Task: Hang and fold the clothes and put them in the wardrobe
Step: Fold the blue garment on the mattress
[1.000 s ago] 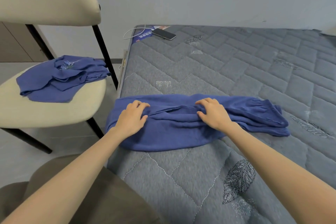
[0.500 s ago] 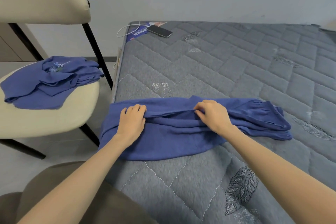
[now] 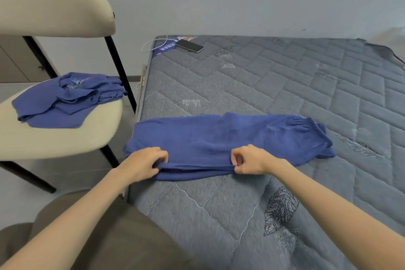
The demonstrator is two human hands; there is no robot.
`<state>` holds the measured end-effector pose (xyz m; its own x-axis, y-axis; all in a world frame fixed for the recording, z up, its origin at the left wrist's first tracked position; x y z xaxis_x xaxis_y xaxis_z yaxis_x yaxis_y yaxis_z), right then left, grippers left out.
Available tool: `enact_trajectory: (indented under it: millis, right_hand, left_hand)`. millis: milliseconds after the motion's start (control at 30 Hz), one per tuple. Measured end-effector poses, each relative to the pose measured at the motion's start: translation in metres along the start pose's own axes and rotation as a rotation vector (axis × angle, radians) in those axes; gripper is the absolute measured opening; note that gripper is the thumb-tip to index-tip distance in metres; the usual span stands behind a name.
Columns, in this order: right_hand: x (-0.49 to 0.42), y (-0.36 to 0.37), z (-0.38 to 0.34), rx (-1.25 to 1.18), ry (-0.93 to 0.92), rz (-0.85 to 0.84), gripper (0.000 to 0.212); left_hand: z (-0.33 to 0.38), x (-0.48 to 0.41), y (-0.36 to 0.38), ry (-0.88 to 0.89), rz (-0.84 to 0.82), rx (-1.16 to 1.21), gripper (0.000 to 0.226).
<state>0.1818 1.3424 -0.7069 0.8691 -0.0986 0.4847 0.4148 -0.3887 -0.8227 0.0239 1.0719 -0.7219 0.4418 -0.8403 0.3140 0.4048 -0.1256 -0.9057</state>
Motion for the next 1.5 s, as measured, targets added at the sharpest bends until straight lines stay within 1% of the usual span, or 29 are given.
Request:
enact_trajectory:
  millis: [67,100,133,233,333,400,467,500,533,633,667,700,767,833,967,1033,1100,1167,1267,1367,1433,1500]
  right_hand:
    - [0.003,0.008,0.002,-0.03,0.04,-0.103,0.015]
    - [0.004,0.01,0.002,-0.048,0.06,-0.122,0.02]
    - [0.005,0.01,0.002,-0.054,0.074,-0.104,0.025]
    - [0.003,0.005,-0.005,-0.06,0.076,0.06,0.034]
    - [-0.003,0.001,-0.019,-0.12,0.026,0.132,0.028]
    - [-0.009,0.001,-0.032,-0.155,-0.046,0.121,0.018]
    - [-0.017,0.003,-0.044,-0.152,-0.116,0.094,0.01]
    - [-0.022,0.005,-0.049,-0.131,-0.126,0.075,0.01]
    - [-0.026,0.007,-0.052,-0.097,-0.115,0.053,0.011]
    - [-0.036,0.012,-0.052,0.02,-0.053,-0.015,0.009]
    - [-0.038,0.013,-0.051,0.023,-0.034,-0.012,0.008]
    - [-0.038,0.012,-0.049,0.007,-0.015,0.007,0.007]
    - [-0.038,0.007,-0.042,-0.045,0.019,0.092,0.009]
    - [-0.033,0.002,-0.029,-0.122,0.071,0.219,0.01]
    - [-0.017,-0.007,0.01,-0.301,0.193,0.486,0.018]
    - [-0.008,-0.011,0.034,-0.322,0.251,0.579,0.022]
    - [-0.001,-0.014,0.058,-0.291,0.342,0.645,0.026]
    - [0.004,-0.015,0.082,-0.266,0.463,0.664,0.031]
    - [0.011,-0.02,0.118,-0.281,0.61,0.672,0.042]
    - [0.022,-0.026,0.153,-0.286,0.735,0.763,0.05]
    - [0.026,-0.027,0.174,-0.323,0.835,0.747,0.055]
    - [0.027,-0.025,0.191,-0.438,0.949,0.684,0.064]
  left_hand:
    - [0.001,0.006,0.006,-0.03,-0.09,-0.017,0.02]
    - [0.002,0.008,0.007,-0.045,-0.099,-0.028,0.021]
    - [0.004,0.009,0.007,-0.057,-0.087,-0.049,0.021]
    - [0.007,0.012,0.004,-0.077,-0.017,-0.13,0.018]
    - [0.007,0.014,0.005,-0.133,0.099,-0.186,0.01]
    - [0.006,0.015,0.006,-0.203,0.232,-0.191,0.005]
    - [0.002,0.016,0.006,-0.248,0.314,-0.221,0.009]
    - [-0.001,0.017,0.007,-0.243,0.294,-0.256,0.011]
    - [-0.003,0.018,0.008,-0.217,0.231,-0.289,0.014]
    - [-0.009,0.02,0.016,-0.138,-0.071,-0.268,0.024]
    - [-0.01,0.021,0.017,-0.135,-0.137,-0.247,0.025]
    - [-0.011,0.021,0.016,-0.133,-0.142,-0.23,0.026]
    - [-0.007,0.018,0.007,-0.144,-0.047,-0.199,0.025]
    - [0.003,0.009,-0.004,-0.156,0.04,-0.152,0.023]
    - [0.037,-0.021,-0.017,-0.108,0.072,-0.123,0.028]
    - [0.058,-0.039,-0.018,-0.072,0.088,-0.104,0.035]
    - [0.079,-0.057,-0.017,-0.032,0.104,-0.077,0.041]
    - [0.096,-0.076,-0.015,-0.002,0.102,-0.059,0.047]
    - [0.116,-0.102,-0.009,0.018,0.053,-0.02,0.052]
    - [0.137,-0.127,-0.006,0.009,0.002,0.016,0.056]
    - [0.151,-0.143,-0.004,0.001,-0.013,0.03,0.056]
    - [0.16,-0.156,0.0,-0.014,-0.025,0.045,0.057]
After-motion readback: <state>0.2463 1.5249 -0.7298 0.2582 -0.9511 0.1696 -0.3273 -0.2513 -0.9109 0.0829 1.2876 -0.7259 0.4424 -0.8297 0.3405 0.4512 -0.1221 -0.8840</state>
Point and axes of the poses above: each hand's wrist, its own x-axis away from the middle knuckle, its own y-axis out of the palm, z = x × y, the point moved 2 cm from there along -x, towards the middle knuckle, and after that the axes turned 6 degrees about -z, right-handed, at the moved point
